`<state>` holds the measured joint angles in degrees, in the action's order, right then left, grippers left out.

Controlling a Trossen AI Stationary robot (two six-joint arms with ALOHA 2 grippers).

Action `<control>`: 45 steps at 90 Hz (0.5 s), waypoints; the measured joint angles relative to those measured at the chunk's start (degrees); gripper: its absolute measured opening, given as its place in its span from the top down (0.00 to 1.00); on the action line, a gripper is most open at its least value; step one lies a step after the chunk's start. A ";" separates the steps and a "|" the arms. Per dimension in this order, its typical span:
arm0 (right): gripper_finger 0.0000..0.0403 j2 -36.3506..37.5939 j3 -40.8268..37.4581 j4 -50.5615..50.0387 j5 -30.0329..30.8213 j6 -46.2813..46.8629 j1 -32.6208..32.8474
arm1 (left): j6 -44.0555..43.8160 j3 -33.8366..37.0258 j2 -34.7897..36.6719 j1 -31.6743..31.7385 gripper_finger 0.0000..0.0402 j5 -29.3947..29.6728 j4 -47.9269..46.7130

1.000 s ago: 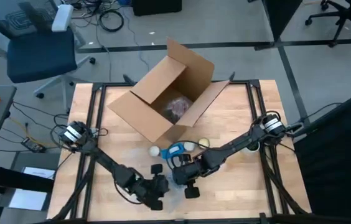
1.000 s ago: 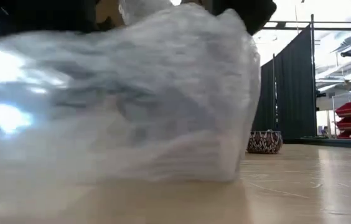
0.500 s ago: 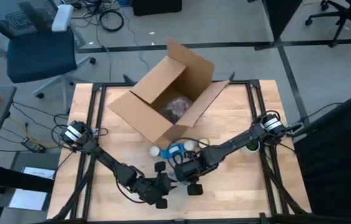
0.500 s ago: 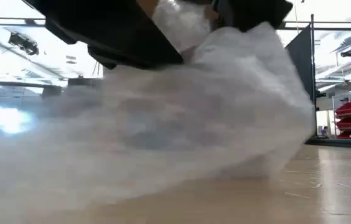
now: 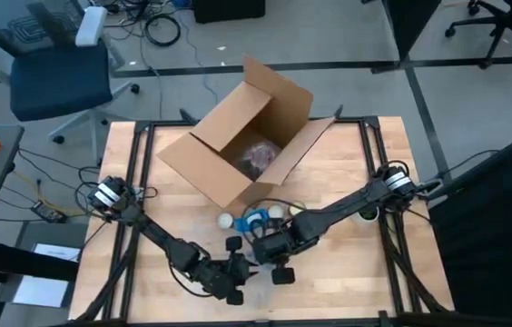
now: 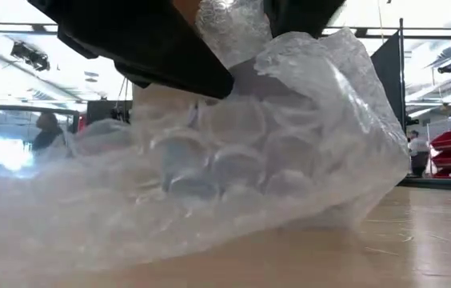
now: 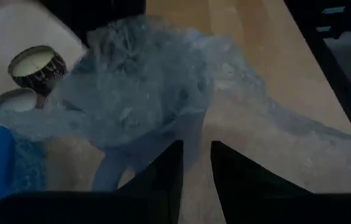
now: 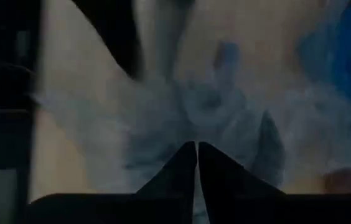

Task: Wrap mug
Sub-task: Wrap the purple mug with the bubble wrap

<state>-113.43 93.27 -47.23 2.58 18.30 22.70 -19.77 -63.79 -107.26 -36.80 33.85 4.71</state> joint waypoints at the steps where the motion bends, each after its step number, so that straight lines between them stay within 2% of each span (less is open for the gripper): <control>1: 1.00 0.00 -0.42 0.33 0.10 0.06 -0.06 | 0.00 0.00 0.00 0.00 0.83 0.00 0.13; 17: 1.00 0.13 -6.43 7.41 -0.98 1.49 -0.62 | 0.04 0.00 -0.03 0.02 0.83 -0.02 1.34; 26: 1.00 0.15 -7.08 8.05 -1.53 1.60 -0.60 | 0.04 0.00 -0.04 0.02 0.83 -0.02 2.53; 45: 1.00 1.08 1.05 0.87 -0.74 1.18 -0.10 | 0.02 0.00 -0.04 0.02 0.83 -0.02 5.13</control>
<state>-112.35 94.33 -46.35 1.83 19.48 22.60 -19.75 -63.79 -107.31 -36.77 33.82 9.84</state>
